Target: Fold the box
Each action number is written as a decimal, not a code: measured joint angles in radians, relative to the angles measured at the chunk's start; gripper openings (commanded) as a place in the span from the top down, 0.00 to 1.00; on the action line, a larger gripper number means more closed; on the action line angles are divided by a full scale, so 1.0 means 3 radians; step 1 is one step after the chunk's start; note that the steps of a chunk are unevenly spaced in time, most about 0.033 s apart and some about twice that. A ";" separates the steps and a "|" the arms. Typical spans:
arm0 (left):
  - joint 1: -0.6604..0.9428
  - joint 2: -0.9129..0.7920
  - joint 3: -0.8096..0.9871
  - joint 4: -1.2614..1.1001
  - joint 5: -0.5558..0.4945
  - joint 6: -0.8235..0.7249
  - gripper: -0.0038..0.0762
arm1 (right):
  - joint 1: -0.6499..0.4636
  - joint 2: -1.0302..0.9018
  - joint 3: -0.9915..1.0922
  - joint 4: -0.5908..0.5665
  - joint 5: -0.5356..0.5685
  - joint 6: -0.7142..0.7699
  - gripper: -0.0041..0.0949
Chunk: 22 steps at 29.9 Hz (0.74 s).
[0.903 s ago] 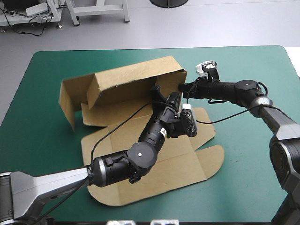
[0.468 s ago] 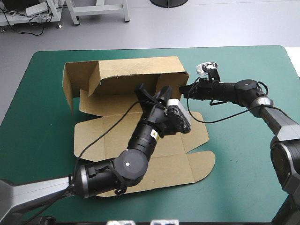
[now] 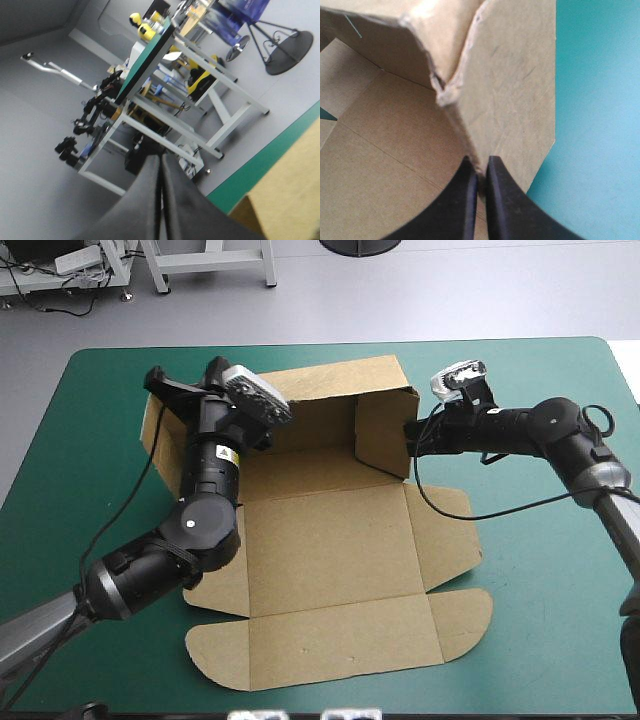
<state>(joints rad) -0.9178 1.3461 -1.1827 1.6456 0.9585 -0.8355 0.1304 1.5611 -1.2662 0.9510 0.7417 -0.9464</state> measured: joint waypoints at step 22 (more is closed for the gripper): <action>0.1315 -0.0095 0.0000 -0.0439 -0.0480 0.0267 0.96 | 0.0000 -0.0827 0.0000 -0.1914 0.1183 0.1724 0.98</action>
<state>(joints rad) -0.5233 1.3175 -1.1827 1.5138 0.8145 -0.7553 0.1304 1.3131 -1.2662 0.3768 1.0965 -0.4293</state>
